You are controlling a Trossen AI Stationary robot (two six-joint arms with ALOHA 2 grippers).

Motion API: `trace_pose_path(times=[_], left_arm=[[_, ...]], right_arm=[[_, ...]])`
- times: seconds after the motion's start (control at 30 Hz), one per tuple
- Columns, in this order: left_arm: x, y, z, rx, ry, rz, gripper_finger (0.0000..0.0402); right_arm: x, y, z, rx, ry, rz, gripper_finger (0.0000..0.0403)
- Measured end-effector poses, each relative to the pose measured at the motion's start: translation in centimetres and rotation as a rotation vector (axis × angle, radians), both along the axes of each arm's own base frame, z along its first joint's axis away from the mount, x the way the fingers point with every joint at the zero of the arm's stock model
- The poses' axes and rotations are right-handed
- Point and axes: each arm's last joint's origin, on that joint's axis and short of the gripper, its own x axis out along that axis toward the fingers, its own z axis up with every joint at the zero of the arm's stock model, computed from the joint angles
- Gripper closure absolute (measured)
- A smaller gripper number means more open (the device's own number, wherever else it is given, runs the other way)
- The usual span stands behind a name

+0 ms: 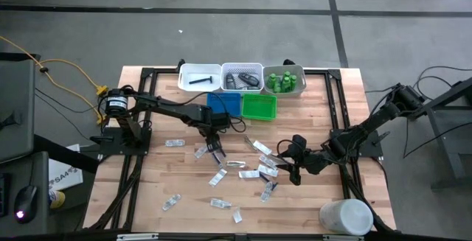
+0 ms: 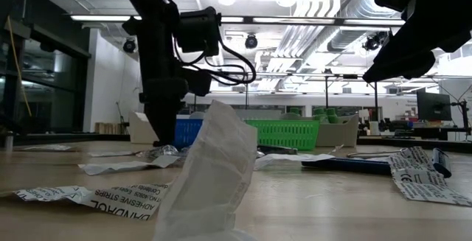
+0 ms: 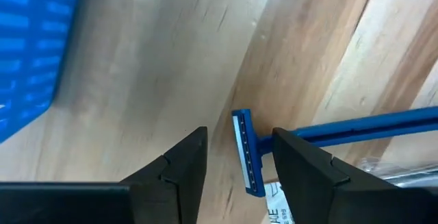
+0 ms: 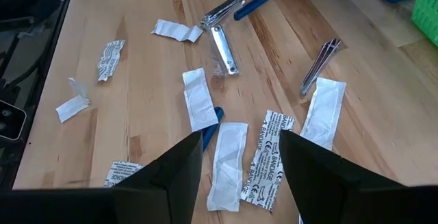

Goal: Pick & Place Travel size toiletries
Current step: Put the blue razor into the white bin

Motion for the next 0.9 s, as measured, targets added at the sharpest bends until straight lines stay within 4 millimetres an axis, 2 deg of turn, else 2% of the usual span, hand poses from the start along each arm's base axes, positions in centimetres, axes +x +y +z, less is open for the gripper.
trace_pose_path(times=[0.2,0.4,0.57,0.9], left_arm=[[-0.1,-0.1,0.2,-0.010,0.012,-0.029,0.0267],[0.0,-0.2,1.0,-0.037,0.024,-0.072,0.0272],[-0.4,-0.3,1.1,-0.033,0.078,-0.217,0.0272],[-0.6,-1.5,1.0,0.097,0.127,-0.516,0.0272]], right_arm=[[0.0,0.0,0.0,-0.001,0.001,0.000,0.0215],[0.0,0.0,0.0,-0.001,0.003,-0.001,0.0215],[0.0,0.0,-0.1,-0.003,0.007,-0.001,0.0215],[-0.1,0.0,-0.1,-0.004,0.016,0.001,0.0215]])
